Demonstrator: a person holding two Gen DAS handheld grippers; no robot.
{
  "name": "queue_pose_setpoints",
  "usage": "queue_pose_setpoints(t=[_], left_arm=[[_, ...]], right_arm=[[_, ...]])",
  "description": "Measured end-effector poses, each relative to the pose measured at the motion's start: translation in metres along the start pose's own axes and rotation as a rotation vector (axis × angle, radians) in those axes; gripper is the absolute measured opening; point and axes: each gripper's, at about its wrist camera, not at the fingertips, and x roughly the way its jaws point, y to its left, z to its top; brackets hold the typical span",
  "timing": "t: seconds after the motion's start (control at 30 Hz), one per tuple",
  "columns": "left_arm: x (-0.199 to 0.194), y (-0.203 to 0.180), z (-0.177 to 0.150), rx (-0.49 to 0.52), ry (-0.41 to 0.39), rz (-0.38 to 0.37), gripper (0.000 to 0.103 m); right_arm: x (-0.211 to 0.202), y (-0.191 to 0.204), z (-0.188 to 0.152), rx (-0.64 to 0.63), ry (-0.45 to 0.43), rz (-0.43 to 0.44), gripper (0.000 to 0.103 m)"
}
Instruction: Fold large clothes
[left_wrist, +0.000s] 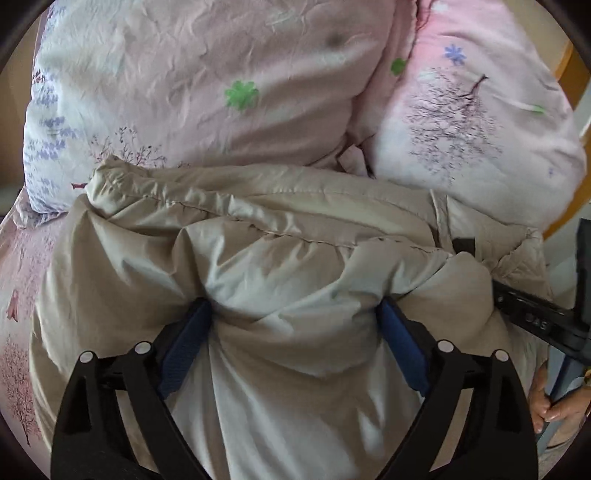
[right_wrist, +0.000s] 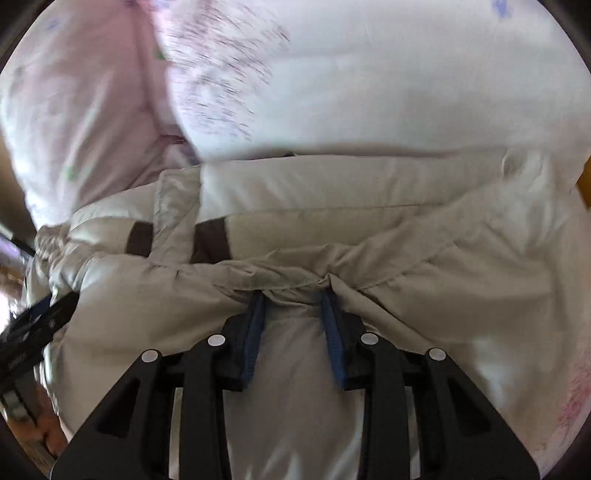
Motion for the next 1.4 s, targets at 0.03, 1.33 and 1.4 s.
queue_pose_setpoints(t=[0.03,1.33,1.4], left_arm=[[0.003,-0.003,0.003,0.007,0.001,0.019,0.093],[-0.109,0.166,-0.141,-0.341,-0.174,-0.205,0.092],[-0.103,0.174,-0.158,-0.425,-0.142,-0.255,0.091]], right_arm=[[0.002,0.0,0.002,0.01,0.007,-0.001,0.033],[-0.109,-0.174,-0.184,0.594,-0.32,0.278,0.09],[-0.098,-0.188,-0.191,0.685,-0.286,0.331,0.09]])
